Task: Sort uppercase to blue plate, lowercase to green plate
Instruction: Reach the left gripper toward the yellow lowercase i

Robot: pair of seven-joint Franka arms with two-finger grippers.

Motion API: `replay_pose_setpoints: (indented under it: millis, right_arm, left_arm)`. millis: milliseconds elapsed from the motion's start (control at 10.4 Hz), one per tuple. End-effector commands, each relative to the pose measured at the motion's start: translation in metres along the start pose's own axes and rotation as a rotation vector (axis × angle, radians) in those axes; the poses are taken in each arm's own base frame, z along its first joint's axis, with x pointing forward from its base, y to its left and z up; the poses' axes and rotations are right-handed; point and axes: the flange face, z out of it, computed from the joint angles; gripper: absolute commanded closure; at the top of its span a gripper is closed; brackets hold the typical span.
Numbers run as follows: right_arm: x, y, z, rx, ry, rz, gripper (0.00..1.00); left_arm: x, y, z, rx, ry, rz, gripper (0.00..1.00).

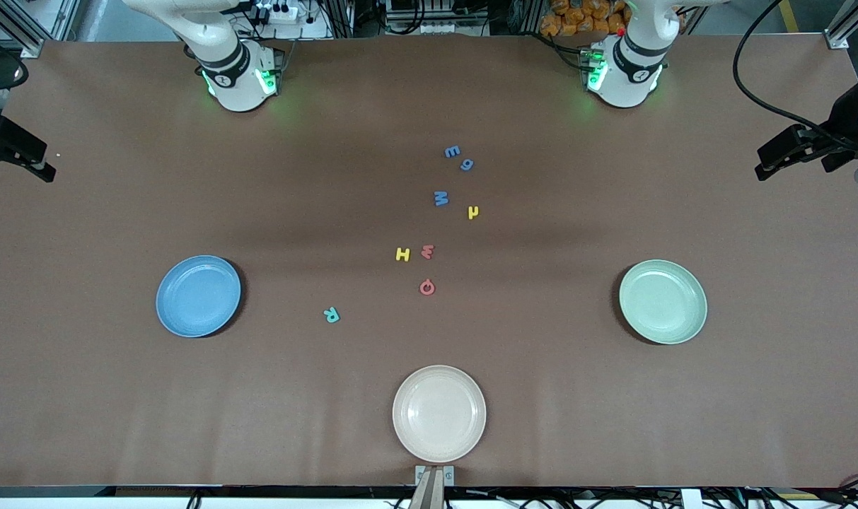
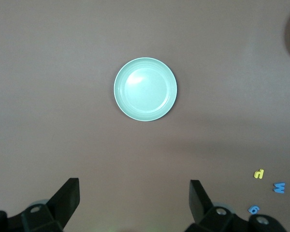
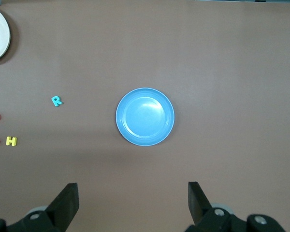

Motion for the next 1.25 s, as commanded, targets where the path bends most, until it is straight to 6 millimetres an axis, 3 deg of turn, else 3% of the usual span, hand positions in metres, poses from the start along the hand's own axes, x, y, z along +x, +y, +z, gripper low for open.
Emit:
replay_pose_setpoints:
  millis: [0,289,578,771,1157]
  right_arm:
    - [0.0,-0.003,-0.004,-0.003,0.001,0.002,0.0]
    - [0.0,-0.003,-0.004,-0.003,0.001,0.002,0.0]
    - [0.0,-0.003,-0.004,-0.003,0.001,0.001,0.0]
    - [0.0,-0.003,-0.004,-0.003,0.001,0.001,0.0]
    - [0.0,-0.003,-0.004,-0.003,0.001,0.001,0.0]
  left_arm:
    - [-0.007,-0.002,-0.005,0.019,0.002,0.017,0.0]
    - [-0.005,0.012,0.005,0.017,-0.016,0.047,0.0]
    - [-0.007,0.064,0.026,-0.01,-0.042,0.096,0.0]
    - [-0.011,0.108,0.05,-0.006,-0.066,0.17,0.0]
    - [-0.028,0.224,0.123,-0.016,-0.101,0.175,0.0]
